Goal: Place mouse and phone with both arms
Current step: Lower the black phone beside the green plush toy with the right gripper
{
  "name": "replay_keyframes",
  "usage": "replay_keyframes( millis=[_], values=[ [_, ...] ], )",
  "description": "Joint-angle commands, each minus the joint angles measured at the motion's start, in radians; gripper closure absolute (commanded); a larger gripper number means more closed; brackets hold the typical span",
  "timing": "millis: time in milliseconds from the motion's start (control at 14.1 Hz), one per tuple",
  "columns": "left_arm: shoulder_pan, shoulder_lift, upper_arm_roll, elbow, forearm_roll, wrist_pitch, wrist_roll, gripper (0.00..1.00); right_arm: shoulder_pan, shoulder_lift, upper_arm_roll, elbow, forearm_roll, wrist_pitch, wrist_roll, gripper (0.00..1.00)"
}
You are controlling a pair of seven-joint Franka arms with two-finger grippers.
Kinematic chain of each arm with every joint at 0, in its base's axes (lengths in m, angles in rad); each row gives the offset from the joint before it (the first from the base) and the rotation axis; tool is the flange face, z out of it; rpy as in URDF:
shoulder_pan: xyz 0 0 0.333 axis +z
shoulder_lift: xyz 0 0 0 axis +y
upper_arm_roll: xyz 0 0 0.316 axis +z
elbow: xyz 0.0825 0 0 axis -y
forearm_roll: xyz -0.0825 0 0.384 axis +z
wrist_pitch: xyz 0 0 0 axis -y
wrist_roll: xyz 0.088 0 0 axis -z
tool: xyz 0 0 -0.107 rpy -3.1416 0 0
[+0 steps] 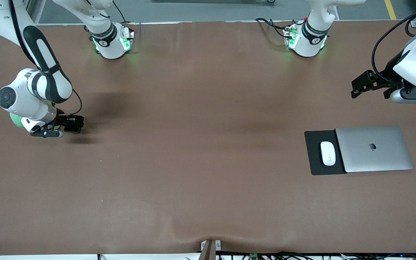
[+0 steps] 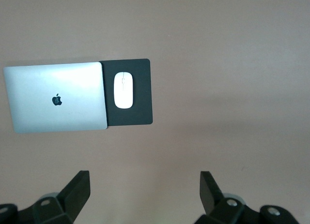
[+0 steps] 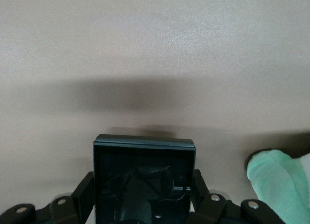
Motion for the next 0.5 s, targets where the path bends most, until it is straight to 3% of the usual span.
replay_keyframes(
  millis=[0, 284, 426],
  values=[
    [-0.003, -0.006, -0.002, -0.015, 0.024, 0.017, -0.005, 0.0, -0.031, 0.005, 0.018, -0.021, -0.008, 0.03, -0.029, 1.0],
    [-0.001, -0.003, -0.002, -0.015, 0.024, 0.018, -0.005, 0.0, -0.042, 0.014, 0.018, -0.021, -0.005, 0.03, -0.029, 1.0],
    [-0.001, -0.001, -0.002, -0.013, 0.023, 0.03, -0.004, 0.0, -0.039, 0.027, 0.018, -0.019, 0.003, 0.032, -0.027, 0.87]
  ],
)
